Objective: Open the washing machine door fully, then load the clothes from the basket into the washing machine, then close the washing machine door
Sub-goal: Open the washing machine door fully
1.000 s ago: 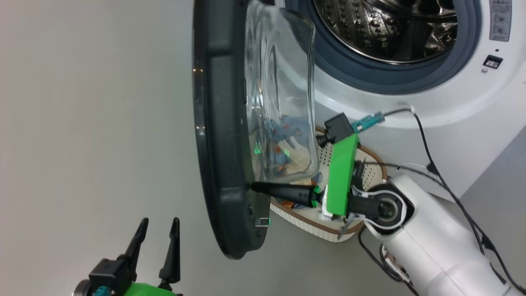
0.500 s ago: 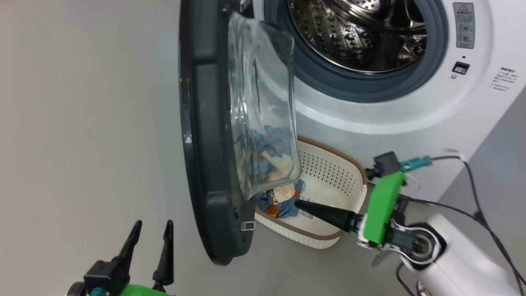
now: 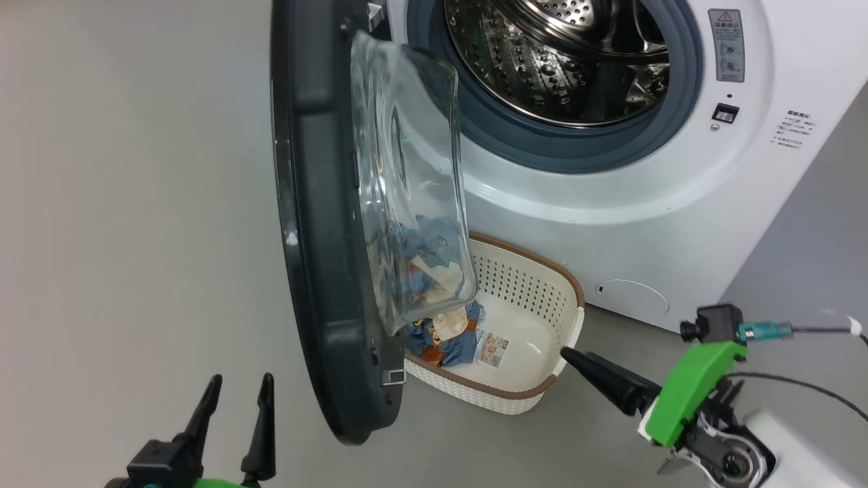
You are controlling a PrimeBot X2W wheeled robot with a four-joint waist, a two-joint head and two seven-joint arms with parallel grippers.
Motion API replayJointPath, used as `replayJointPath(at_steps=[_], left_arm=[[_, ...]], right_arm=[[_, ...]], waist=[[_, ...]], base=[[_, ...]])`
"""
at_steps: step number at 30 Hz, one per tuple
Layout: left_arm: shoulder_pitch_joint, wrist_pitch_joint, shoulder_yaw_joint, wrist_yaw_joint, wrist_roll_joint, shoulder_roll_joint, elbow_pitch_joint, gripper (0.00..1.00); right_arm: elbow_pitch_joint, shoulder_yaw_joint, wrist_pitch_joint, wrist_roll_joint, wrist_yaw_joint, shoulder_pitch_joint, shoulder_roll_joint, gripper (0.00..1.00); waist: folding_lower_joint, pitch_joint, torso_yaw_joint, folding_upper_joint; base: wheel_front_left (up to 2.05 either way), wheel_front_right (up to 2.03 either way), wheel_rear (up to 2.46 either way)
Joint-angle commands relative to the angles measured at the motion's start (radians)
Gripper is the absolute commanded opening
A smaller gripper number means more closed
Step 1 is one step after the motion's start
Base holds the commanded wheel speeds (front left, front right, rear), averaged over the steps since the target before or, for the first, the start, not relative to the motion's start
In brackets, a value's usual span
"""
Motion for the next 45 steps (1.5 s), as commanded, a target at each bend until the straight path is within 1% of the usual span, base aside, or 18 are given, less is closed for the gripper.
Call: replayJointPath(at_steps=[1,4,5,14,16,18,19,23,24,28,33,35,39,45], left_arm=[[-0.006,-0.01,0.036,-0.008,0.012,0.017,-0.019,1.0],[-0.004,-0.01,0.039,-0.008,0.012,0.017,-0.019,1.0],[-0.003,-0.01,0.041,-0.008,0.011,0.017,-0.019,1.0],[0.001,-0.01,0.049,-0.009,0.01,0.017,-0.011,1.0],[0.002,-0.01,0.05,-0.009,0.01,0.017,-0.009,1.0],[0.002,-0.01,0.052,-0.009,0.011,0.017,-0.008,1.0],[0.002,-0.01,0.054,-0.009,0.011,0.017,-0.009,1.0],[0.001,-0.01,0.06,-0.007,0.01,0.017,-0.011,1.0],[0.001,-0.01,0.06,-0.007,0.01,0.017,-0.011,1.0],[-0.002,-0.01,0.061,-0.008,0.011,0.017,-0.01,1.0],[-0.005,-0.01,0.06,-0.009,0.013,0.017,-0.012,1.0],[-0.006,-0.01,0.059,-0.009,0.013,0.017,-0.013,1.0],[-0.007,-0.01,0.058,-0.008,0.012,0.017,-0.014,1.0],[-0.006,-0.01,0.054,-0.008,0.009,0.017,-0.009,1.0]], right_arm=[[-0.016,0.022,-0.032,-0.014,0.002,0.019,-0.016,1.0],[-0.006,0.053,-0.112,-0.047,0.002,0.039,-0.034,1.0],[0.001,0.079,-0.167,-0.069,0.002,0.052,-0.045,1.0],[0.044,0.179,-0.442,-0.149,0.002,0.093,-0.093,1.0],[0.061,0.19,-0.486,-0.175,0.002,0.092,-0.1,1.0],[0.073,0.183,-0.507,-0.208,0.002,0.09,-0.103,1.0],[0.076,0.161,-0.511,-0.232,0.002,0.087,-0.101,1.0],[0.041,-0.021,-0.513,-0.377,0.002,0.12,-0.062,1.0],[0.041,-0.021,-0.513,-0.377,0.002,0.12,-0.062,1.0],[-0.012,-0.151,-0.513,-0.557,0.002,0.177,-0.019,1.0],[-0.083,-0.312,-0.513,-0.737,0.002,0.242,0.048,1.0],[-0.109,-0.355,-0.513,-0.783,0.002,0.265,0.074,1.0],[-0.131,-0.399,-0.514,-0.845,0.002,0.303,0.104,1.0],[-0.112,-0.417,-0.514,-0.886,0.002,0.341,0.127,1.0]], waist=[[0.0,-0.001,-0.004,0.0],[0.0,-0.001,-0.01,0.0],[0.0,-0.003,-0.013,0.0],[0.0,-0.011,-0.017,0.0],[0.0,-0.013,-0.018,0.0],[0.0,-0.013,-0.019,0.0],[0.0,-0.012,-0.021,0.0],[0.0,-0.008,-0.027,0.0],[0.0,-0.008,-0.027,0.0],[0.0,-0.007,-0.028,0.0],[0.0,-0.006,-0.025,0.0],[0.0,-0.006,-0.024,0.0],[0.0,-0.007,-0.021,0.0],[0.0,-0.012,-0.018,0.0]], base=[[0.0,0.0,0.0],[0.0,0.0,0.0],[0.0,0.0,0.0],[0.0,0.0,0.0],[0.0,0.0,0.0],[0.0,0.0,0.0],[0.0,0.0,0.0],[0.0,0.0,0.0],[0.0,0.0,0.0],[0.0,0.0,0.0],[0.0,0.0,0.0],[0.0,0.0,0.0],[0.0,0.0,0.0],[0.0,0.0,0.0]])
